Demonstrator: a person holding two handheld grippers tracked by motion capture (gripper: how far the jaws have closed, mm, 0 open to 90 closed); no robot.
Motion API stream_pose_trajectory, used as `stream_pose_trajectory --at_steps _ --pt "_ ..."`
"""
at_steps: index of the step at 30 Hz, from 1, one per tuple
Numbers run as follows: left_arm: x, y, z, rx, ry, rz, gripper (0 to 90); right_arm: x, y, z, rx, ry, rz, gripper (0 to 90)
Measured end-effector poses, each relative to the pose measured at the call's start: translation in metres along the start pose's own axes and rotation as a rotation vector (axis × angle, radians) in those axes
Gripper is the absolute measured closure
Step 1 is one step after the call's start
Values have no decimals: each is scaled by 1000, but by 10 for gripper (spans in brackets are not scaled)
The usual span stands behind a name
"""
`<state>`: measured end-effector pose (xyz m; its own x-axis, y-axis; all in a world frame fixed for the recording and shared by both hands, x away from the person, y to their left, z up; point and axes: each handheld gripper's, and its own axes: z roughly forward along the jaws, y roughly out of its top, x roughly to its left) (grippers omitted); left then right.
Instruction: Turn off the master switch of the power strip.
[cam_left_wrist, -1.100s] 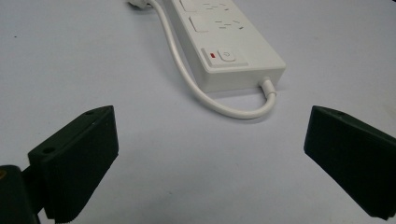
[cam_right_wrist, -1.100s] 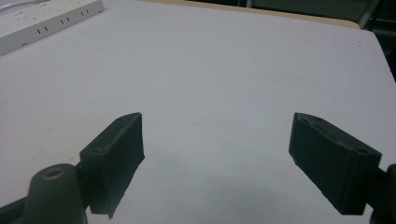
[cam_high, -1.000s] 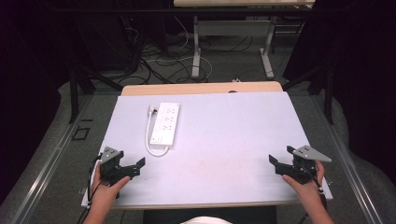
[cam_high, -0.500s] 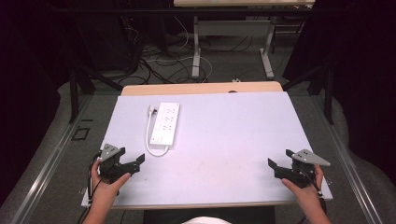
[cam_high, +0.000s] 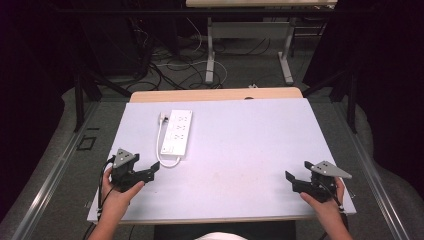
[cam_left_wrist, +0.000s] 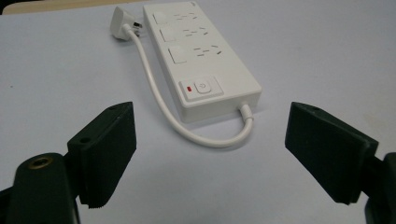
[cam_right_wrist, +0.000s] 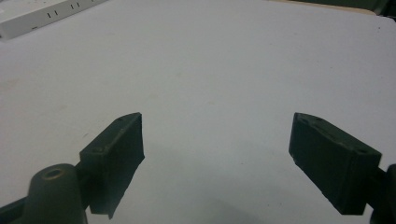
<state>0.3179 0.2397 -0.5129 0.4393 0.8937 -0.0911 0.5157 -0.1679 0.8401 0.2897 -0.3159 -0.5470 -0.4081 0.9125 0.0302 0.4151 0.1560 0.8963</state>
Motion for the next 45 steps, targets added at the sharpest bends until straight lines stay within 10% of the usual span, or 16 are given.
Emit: stream_pose_trajectory --at_steps 45 --pt "5 75 10 12 40 72 281 -2 1 0 1 5 5 172"
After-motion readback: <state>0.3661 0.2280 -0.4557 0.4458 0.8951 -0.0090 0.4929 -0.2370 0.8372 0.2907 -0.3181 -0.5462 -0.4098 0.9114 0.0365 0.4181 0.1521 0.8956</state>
